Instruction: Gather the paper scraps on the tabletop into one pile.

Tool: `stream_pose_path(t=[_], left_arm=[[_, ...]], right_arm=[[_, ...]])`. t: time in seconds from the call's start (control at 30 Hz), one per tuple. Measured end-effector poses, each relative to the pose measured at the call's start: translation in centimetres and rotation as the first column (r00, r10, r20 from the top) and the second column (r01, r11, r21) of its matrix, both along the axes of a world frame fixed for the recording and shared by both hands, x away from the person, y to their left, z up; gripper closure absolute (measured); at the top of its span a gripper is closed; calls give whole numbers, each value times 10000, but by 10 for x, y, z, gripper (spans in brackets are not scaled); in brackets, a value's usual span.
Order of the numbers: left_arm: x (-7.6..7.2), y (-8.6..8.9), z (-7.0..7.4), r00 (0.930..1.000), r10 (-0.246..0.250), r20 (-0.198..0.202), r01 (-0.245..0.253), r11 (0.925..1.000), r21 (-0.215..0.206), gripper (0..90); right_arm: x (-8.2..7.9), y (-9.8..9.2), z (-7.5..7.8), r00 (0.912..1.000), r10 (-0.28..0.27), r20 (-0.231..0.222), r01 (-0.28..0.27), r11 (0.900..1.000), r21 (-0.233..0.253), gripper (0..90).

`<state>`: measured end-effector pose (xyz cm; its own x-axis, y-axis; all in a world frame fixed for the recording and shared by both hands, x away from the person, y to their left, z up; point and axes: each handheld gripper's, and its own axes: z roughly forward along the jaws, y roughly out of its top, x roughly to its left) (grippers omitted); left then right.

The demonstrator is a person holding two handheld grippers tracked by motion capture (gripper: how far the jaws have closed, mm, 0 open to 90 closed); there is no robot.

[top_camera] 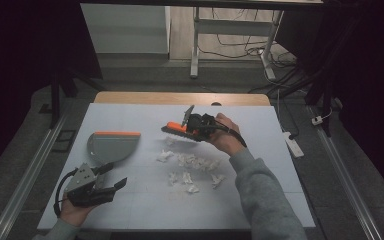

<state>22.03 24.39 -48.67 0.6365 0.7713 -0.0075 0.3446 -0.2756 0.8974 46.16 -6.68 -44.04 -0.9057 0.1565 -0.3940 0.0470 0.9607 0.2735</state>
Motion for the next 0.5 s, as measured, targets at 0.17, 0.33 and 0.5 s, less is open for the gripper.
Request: stream_pose_path(t=[0.17, 0.33, 0.5], left_arm=[[0, 3, 0, 10000, 74, -38, -74, 10000, -22, 305], [-1, 4, -1, 9999, 158, -41, -158, 9999, -18, 305], [-1, 4, -1, 9999, 141, -68, -142, 9999, -20, 306]], right_arm=[[16, 15, -16, 9998, 180, 103, -176, 9990, -410, 699], [7, 25, -20, 9964, 845, -15, -842, 9913, -1007, 700], [-17, 20, -17, 9849, 1720, -183, -1724, 9676, -1843, 701]])
